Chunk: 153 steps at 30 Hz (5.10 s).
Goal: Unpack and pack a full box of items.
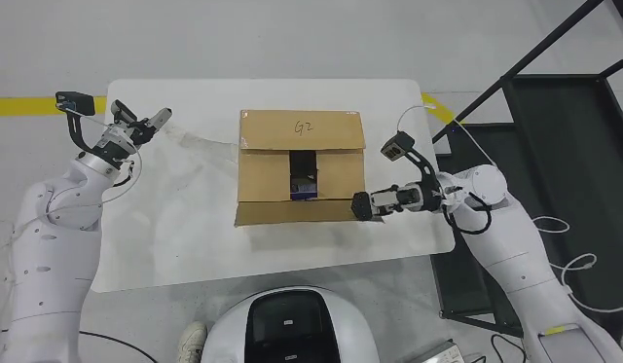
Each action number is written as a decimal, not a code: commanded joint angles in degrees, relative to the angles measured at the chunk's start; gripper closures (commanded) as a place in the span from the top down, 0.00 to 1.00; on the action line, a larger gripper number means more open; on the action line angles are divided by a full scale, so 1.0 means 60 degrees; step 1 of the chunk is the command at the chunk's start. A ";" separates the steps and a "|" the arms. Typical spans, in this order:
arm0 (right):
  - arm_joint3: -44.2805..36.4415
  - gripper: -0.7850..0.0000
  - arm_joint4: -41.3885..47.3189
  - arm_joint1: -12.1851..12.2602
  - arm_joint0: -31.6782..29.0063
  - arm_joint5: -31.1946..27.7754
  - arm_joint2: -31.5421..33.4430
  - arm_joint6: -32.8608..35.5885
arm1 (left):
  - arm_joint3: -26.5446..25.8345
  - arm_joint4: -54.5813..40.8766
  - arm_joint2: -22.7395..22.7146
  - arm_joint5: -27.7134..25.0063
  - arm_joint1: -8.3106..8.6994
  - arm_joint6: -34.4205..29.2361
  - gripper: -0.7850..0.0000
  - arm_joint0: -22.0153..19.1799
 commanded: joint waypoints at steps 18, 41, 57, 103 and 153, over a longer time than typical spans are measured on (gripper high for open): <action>0.0589 1.00 -0.2771 0.0288 -0.0780 -0.1494 -0.1710 -0.1499 | 0.0000 0.0000 0.0000 0.0000 0.0000 0.0000 1.00 0.0000; 0.0881 1.00 -0.4583 0.0225 -0.0626 -0.2190 -0.1942 -0.4140 | 0.0000 0.0000 0.0000 0.0000 0.0000 0.0000 1.00 0.0000; 0.1404 1.00 -0.1233 0.0480 -0.0088 -0.1467 -0.0149 -0.3175 | -0.0267 -0.0035 0.0109 -0.0128 -0.0009 -0.0002 1.00 0.0071; 0.1874 1.00 -0.0881 0.0599 -0.0863 -0.1700 0.1217 -0.4268 | -0.0144 -0.8213 0.3591 -0.2606 -0.0054 -0.5432 1.00 -0.0713; 0.1874 1.00 -0.0881 0.0599 -0.0863 -0.1700 0.1217 -0.4268 | 0.5801 -1.1664 0.6859 -0.0690 -0.2007 -0.4902 1.00 -0.4687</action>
